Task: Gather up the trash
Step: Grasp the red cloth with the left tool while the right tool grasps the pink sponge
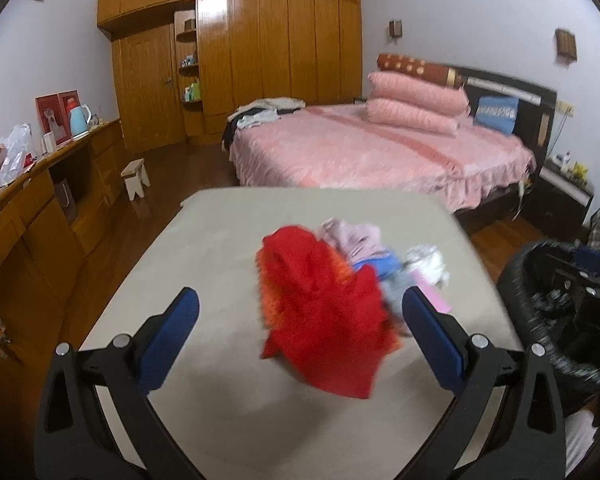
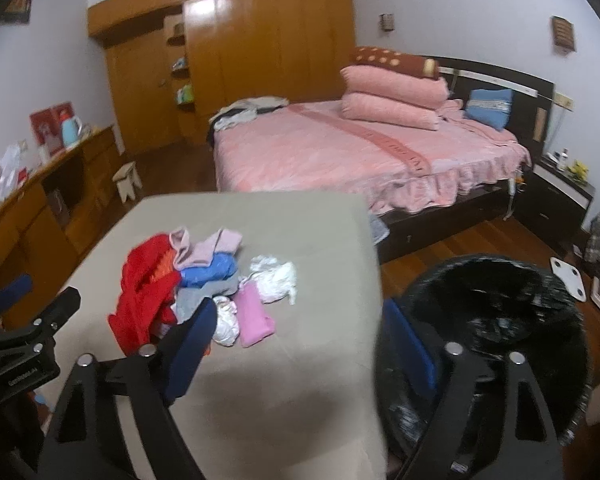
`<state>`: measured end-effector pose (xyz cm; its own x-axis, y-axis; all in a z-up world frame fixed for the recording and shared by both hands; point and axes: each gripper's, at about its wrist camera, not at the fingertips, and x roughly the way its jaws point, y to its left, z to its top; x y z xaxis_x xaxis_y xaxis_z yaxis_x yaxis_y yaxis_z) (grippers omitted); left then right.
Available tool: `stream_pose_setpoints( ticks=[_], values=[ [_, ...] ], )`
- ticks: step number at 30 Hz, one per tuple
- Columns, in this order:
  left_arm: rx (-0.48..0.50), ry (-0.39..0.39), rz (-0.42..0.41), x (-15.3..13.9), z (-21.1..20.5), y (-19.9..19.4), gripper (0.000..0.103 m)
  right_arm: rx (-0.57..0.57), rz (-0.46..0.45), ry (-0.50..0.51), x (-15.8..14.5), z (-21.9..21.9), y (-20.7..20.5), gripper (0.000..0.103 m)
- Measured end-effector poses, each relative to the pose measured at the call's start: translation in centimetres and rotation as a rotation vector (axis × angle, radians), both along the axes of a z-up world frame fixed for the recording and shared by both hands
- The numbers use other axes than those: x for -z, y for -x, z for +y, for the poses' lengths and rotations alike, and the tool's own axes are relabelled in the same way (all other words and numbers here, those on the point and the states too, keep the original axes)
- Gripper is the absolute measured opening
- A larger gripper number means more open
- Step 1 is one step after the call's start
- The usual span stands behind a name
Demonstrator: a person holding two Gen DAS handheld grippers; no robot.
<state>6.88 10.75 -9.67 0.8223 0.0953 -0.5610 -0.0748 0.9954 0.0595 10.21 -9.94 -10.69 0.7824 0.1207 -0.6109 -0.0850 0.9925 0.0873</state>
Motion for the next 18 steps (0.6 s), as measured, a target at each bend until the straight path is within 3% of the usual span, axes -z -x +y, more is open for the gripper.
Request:
stream_pose_setpoints(
  ticks=[3,7,13,16,18],
  values=[
    [-0.017,-0.014,0.018,1.5,1.0,-1.0,0.098,-0.028,0.044,-0.006,2.4,1.1,-2.3,0.066],
    [-0.032,0.007,0.048,3.1,1.9,-2.0,0.097,-0.049,0.093,0.006,5.2,2.3,-4.6,0.06],
    [-0.033,0.022,0.076,4.8,2.3,-3.0,0.084,-0.088,0.151,0.04,8.0,3.4,-6.5,0.052],
    [-0.038,0.042,0.088,5.3,2.7,-3.3,0.083,-0.111,0.195,0.041,9.4,4.0,-7.5,0.042],
    [-0.035,0.051,0.093,5.5,2.7,-3.3,0.083,-0.137,0.22,0.04,10.2,4.5,-8.0,0.028]
  ],
)
